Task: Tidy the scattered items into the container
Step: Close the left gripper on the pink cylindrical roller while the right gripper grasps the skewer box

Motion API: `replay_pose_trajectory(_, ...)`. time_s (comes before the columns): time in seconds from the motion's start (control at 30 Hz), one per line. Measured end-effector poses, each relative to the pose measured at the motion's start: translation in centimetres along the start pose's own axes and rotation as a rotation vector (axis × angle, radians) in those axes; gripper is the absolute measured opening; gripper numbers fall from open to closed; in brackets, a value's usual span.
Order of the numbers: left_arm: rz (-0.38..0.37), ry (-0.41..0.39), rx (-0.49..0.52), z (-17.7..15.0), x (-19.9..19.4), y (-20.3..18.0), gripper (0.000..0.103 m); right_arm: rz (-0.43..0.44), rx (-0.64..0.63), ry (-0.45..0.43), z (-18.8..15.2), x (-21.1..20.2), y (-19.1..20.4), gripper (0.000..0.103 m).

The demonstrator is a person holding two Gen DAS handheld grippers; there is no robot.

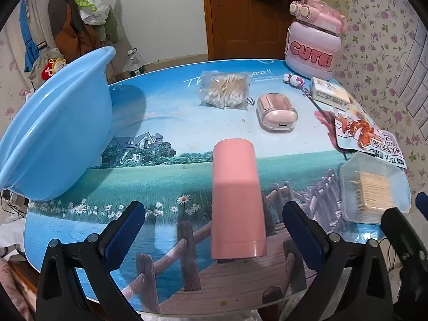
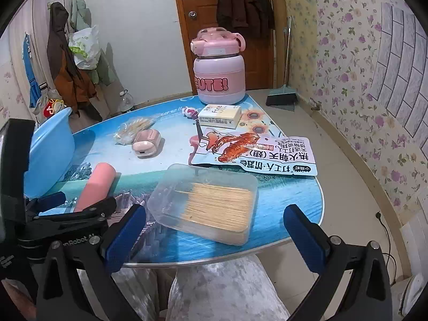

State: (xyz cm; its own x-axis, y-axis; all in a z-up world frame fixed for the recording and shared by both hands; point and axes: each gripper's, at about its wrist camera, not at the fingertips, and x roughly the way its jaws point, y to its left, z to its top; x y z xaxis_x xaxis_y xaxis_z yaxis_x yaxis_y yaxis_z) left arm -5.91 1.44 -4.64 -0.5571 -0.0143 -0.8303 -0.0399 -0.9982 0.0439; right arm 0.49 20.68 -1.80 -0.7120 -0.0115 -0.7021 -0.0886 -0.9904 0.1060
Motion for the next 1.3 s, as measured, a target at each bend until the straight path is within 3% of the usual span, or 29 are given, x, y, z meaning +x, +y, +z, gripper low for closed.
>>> replay_pose_trajectory(0.2, -0.011, 0.006, -0.01, -0.1, 0.5, 0.5, 0.102, -0.009, 0.004, 0.007, 0.1, 0.3, 0.0, 0.103)
replay_pose_trajectory(0.37, -0.046, -0.006, -0.025, -0.1, 0.5, 1.0, 0.084, -0.038, -0.005, 0.011, 0.2, 0.8, 0.6, 0.103)
replay_pose_trajectory(0.83, -0.074, -0.031, 0.006, -0.1, 0.1, 1.1, 0.059, -0.095, 0.018, 0.031, 0.3, 1.8, 1.4, 0.103)
replay_pose_trajectory(1.13, -0.088, -0.054, 0.016, -0.3, -0.2, 1.8, 0.037, -0.13, 0.009, 0.038, 0.4, 2.1, 2.5, 0.103)
replay_pose_trajectory(1.3, -0.105, -0.062, 0.019, -0.4, -0.2, 2.2, 0.036, -0.168, 0.022, 0.035, 0.8, 2.2, 3.0, 0.103)
